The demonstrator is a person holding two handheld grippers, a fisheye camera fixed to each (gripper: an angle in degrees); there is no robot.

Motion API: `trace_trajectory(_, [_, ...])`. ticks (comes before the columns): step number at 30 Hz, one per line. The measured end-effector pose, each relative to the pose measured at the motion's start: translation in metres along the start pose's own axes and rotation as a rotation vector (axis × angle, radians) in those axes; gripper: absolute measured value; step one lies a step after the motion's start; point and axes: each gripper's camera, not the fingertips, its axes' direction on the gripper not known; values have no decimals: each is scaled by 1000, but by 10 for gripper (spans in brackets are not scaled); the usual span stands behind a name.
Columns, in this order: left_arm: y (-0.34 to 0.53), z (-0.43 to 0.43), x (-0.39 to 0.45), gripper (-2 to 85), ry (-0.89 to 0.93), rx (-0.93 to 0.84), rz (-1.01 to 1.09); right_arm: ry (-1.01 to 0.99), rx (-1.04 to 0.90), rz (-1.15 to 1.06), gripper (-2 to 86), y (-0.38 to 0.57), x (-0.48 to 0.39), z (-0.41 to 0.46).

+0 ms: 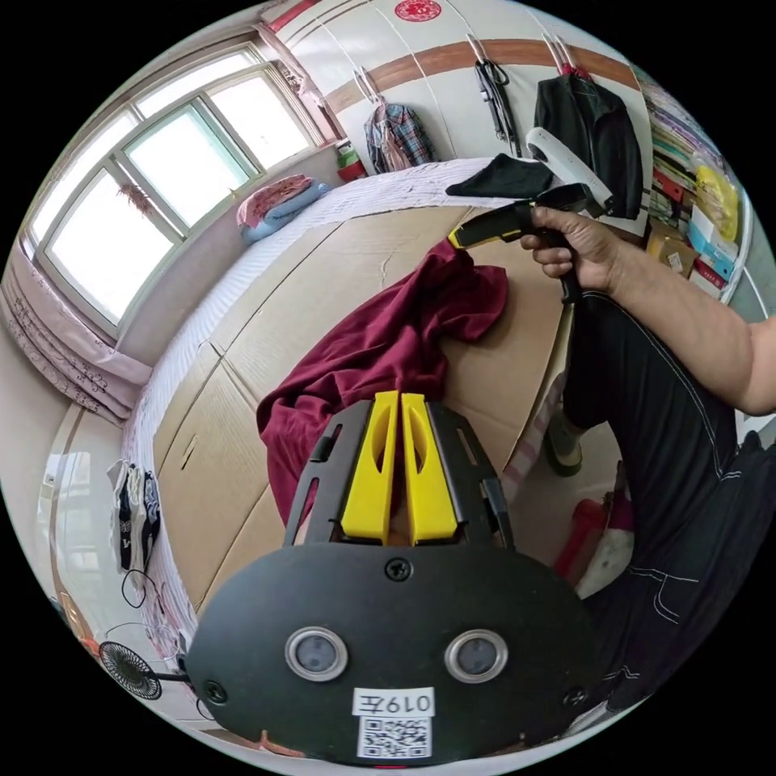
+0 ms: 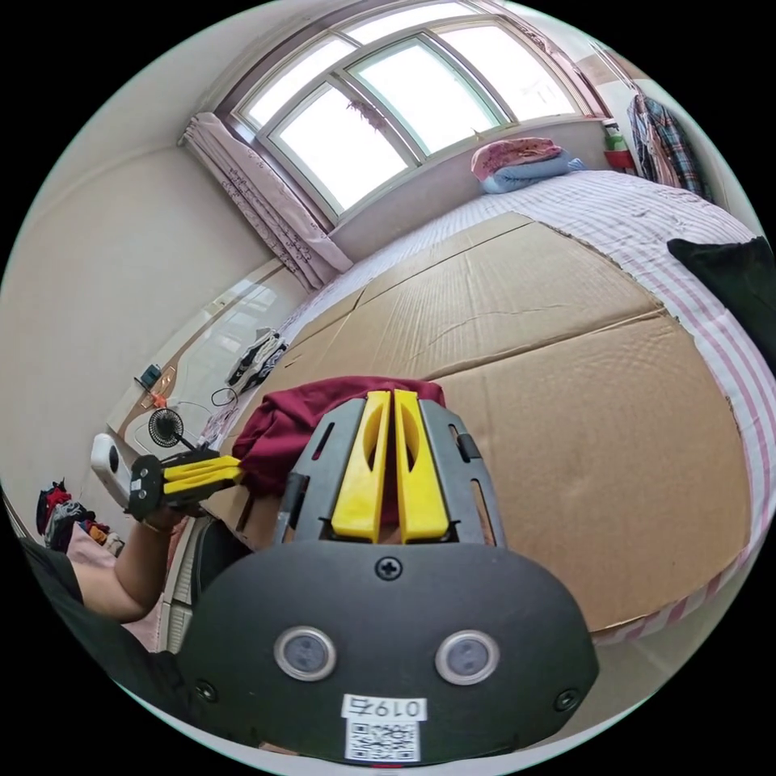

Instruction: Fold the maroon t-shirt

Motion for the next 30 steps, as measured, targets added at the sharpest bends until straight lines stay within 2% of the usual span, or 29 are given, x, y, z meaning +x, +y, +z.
trace_trajectory(4, [26, -46, -42, 9, -86, 98, -120, -25, 23, -40, -4, 18, -2, 2])
trace_trajectory(9, [88, -151, -114, 8, -289, 300, -407, -92, -58, -112, -3, 41, -12, 25])
trace_trajectory(13, [143, -199, -152, 8, -429, 364, -566, -235, -154, -346, 0, 73, -57, 48])
trace_trajectory(15, [176, -198, -171, 9, -471, 309, -596, -269, -251, -463, 5, 94, -81, 66])
trace_trajectory(18, [217, -180, -181, 10, -413, 246, -603, -99, -242, -605, 24, 137, -125, 82])
trace_trajectory(20, [236, -170, -177, 10, -412, 215, -597, 54, -152, -700, 85, 177, -159, 82])
trace_trajectory(22, [248, -166, -174, 10, -423, 204, -588, 155, -110, -773, 105, 210, -182, 87])
trace_trajectory(30, [263, -172, -183, 9, -394, 232, -537, 561, -84, -1171, 82, 356, -254, 157])
